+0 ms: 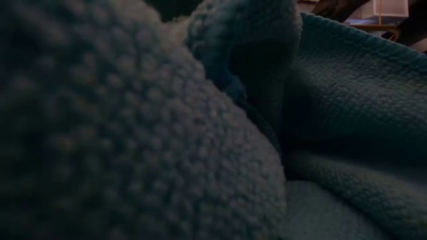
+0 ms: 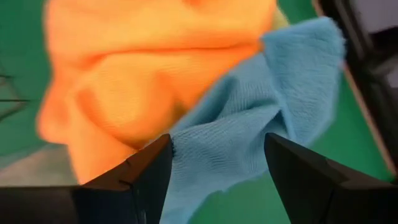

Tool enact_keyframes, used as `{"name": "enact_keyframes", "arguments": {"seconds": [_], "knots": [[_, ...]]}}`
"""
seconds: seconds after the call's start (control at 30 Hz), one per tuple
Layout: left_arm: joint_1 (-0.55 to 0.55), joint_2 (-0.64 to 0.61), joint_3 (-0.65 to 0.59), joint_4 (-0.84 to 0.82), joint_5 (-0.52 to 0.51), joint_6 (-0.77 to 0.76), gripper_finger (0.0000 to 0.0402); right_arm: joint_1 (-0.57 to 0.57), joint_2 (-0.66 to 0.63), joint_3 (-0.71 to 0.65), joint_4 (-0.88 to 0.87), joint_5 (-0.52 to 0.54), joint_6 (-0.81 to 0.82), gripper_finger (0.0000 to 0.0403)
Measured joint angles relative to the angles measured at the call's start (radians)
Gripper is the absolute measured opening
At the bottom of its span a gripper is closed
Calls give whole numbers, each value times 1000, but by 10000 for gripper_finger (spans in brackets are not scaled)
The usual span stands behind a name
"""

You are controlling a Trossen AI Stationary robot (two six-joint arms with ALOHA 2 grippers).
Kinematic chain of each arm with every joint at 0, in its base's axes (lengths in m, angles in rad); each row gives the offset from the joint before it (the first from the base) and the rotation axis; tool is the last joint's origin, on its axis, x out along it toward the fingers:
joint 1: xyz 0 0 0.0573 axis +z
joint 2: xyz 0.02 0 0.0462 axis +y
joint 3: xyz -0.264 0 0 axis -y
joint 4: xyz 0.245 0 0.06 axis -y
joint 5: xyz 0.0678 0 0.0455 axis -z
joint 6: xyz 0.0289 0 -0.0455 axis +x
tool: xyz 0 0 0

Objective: Sort microfiber towel by color & place in baskets
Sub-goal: Put the top right blue towel into the left transparent bin

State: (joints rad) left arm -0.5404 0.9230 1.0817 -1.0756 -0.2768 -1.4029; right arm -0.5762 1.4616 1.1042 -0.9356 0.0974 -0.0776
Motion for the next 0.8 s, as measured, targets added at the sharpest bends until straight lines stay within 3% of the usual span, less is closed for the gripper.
{"name": "enact_keyframes", "arguments": {"seconds": [0.47,0.63,0.8], "knots": [[0,0,0,0,-27,0,109,0,0,-71,-1,15,3,238],[0,0,0,0,-28,0,109,0,0,-71,12,15,2,174],[0,0,0,0,-29,0,109,0,0,-71,20,0,-5,81]]}}
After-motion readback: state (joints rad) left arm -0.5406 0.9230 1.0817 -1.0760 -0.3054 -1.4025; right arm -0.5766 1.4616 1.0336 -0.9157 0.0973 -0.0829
